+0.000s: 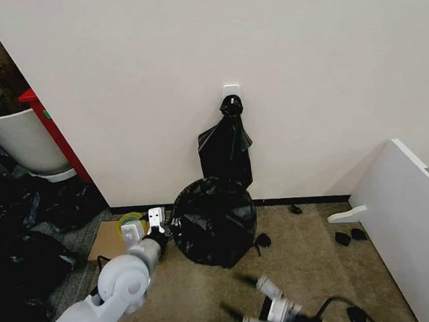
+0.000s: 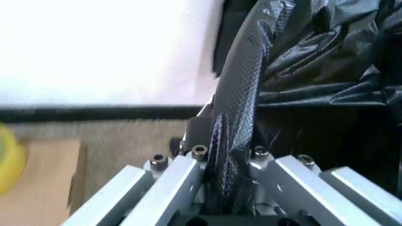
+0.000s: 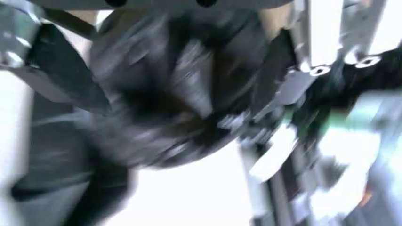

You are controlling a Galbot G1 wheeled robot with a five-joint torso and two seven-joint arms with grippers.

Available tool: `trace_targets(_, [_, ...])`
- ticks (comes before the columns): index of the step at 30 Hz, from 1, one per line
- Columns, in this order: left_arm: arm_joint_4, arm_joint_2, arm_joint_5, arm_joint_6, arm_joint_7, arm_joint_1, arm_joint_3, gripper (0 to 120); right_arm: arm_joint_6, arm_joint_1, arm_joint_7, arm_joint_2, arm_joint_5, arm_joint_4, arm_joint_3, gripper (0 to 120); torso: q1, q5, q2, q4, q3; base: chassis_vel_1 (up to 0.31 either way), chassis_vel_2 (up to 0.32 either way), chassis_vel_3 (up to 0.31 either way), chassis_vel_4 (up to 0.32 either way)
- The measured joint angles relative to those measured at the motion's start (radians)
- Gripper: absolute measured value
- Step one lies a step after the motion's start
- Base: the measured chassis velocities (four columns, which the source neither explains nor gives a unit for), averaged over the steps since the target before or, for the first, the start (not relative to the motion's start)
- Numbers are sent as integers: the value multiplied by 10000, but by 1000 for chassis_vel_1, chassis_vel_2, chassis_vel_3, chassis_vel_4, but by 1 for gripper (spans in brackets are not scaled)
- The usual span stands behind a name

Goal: Place the garbage bag over the trash bin.

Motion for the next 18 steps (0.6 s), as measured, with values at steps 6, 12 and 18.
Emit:
trace_targets(6, [691,103,1589,-2347,2297,533,17,1,-1839,316,-37,-436,4752,436,1456,99,0,-1,0,-3,0,0,0,0,0])
trace_targets(12, [1124,269,2753,-4483,3442,852,14,1,-3499,1178,-332,-931,8578,136,2281,100,0,0,0,-2,0,0,0,0,0])
trace_targets(18, [1299,333,3041,-5169,3906,928,-36,1,-4080,2099,-471,-1563,9695,-346,2269,100,0,0,0,0,1,0,0,0,0])
